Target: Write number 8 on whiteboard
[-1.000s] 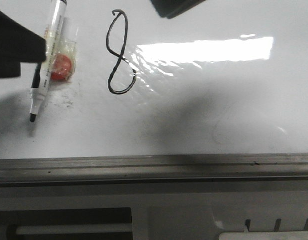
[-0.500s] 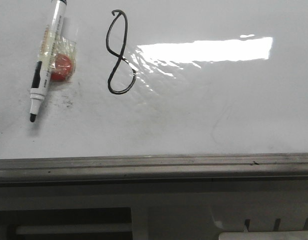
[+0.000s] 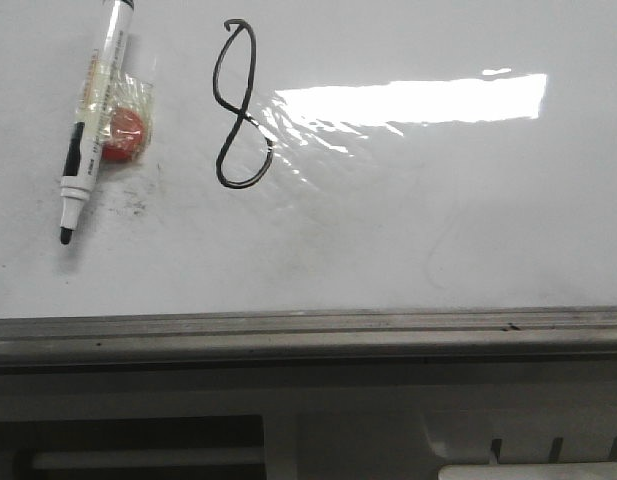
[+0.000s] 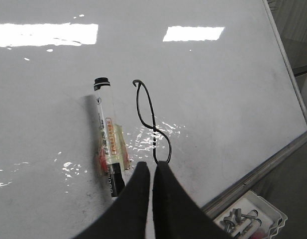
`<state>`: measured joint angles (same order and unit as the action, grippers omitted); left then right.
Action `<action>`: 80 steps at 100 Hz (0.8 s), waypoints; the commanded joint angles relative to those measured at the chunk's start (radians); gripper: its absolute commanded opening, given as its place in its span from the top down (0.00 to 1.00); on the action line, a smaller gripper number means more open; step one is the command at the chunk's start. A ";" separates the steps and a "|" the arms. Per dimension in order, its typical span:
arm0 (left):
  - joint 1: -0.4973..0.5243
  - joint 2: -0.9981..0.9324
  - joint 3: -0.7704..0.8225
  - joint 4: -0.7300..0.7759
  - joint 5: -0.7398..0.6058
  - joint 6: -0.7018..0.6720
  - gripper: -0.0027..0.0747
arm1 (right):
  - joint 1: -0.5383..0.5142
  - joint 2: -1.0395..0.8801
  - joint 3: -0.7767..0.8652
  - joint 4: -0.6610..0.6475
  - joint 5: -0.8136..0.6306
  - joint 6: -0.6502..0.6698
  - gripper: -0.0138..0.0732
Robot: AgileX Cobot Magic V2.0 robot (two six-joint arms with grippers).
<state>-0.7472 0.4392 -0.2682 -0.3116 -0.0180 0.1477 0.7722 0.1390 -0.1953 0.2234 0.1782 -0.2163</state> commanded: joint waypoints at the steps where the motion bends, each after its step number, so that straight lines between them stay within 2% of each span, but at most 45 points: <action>1: 0.001 0.004 -0.028 -0.001 -0.071 -0.005 0.99 | 0.001 0.008 -0.023 -0.009 -0.069 -0.002 0.91; 69: 0.001 0.004 -0.011 -0.001 -0.073 -0.005 0.99 | 0.001 0.008 -0.023 -0.009 -0.069 -0.002 0.91; 80: 0.011 0.001 0.018 0.071 -0.070 -0.005 0.99 | 0.001 0.008 -0.023 -0.009 -0.069 -0.002 0.91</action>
<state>-0.7441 0.4392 -0.2409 -0.2938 -0.0180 0.1477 0.7722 0.1390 -0.1953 0.2234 0.1804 -0.2163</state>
